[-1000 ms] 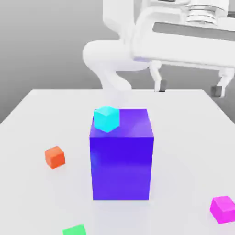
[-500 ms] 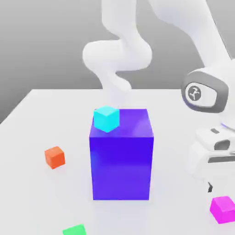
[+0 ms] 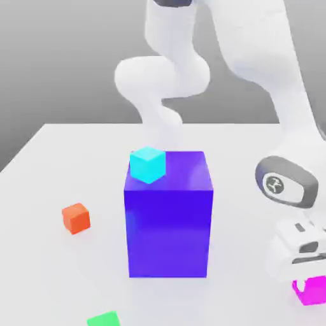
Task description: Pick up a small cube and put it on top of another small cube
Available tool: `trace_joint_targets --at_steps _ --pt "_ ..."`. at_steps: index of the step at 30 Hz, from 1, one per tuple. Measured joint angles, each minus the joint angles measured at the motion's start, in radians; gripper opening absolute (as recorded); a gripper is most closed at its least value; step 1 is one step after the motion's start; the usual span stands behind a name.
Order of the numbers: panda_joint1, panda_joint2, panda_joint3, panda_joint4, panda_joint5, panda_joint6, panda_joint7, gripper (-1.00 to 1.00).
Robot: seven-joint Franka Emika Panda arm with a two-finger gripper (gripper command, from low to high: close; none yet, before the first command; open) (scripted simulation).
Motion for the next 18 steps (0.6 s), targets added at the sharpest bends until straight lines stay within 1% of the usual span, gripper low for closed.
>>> trace_joint_targets --at_steps 1,2,11,13,15,16,18 --pt "-0.017 -0.034 0.017 -0.009 0.027 -0.025 -0.018 -1.00" --pt "-0.050 -0.053 0.007 -0.009 0.051 -0.043 -0.023 -1.00" --pt "-0.321 -0.152 -0.155 -0.012 0.222 -0.109 -0.029 -1.00" --pt "-0.372 -0.145 -0.197 -0.004 0.249 -0.102 -0.024 -1.00" --pt "-0.418 -0.085 -0.244 0.021 0.265 -0.063 -0.009 -1.00" --pt "-0.434 -0.049 -0.263 0.034 0.269 -0.038 -0.002 1.00" --pt "-0.434 -0.049 -0.263 0.034 0.269 -0.038 -0.002 1.00"
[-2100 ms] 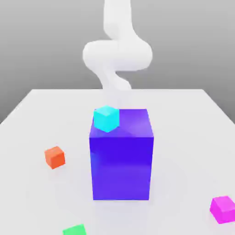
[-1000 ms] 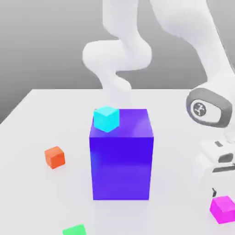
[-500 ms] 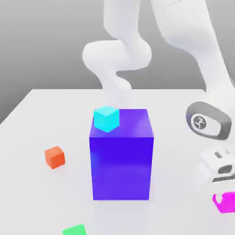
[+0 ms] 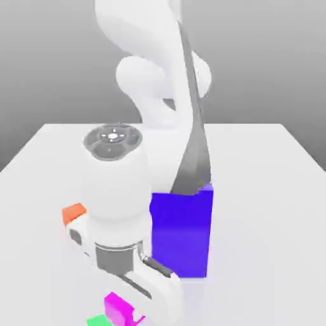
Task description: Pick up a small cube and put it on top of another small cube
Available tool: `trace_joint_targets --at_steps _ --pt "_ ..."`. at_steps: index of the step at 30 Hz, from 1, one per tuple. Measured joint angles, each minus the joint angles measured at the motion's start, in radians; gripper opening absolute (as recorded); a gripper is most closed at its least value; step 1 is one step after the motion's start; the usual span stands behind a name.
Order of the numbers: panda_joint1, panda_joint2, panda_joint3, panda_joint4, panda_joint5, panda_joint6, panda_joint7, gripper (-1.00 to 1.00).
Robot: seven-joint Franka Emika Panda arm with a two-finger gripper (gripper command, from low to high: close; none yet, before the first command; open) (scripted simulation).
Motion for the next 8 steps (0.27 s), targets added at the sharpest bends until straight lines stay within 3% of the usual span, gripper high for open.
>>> trace_joint_targets --at_steps 4,8 --pt "-0.008 0.018 -0.010 0.007 0.002 0.012 0.004 1.00" --pt "-0.026 -0.076 -0.004 0.006 0.026 -0.081 -0.009 1.00"
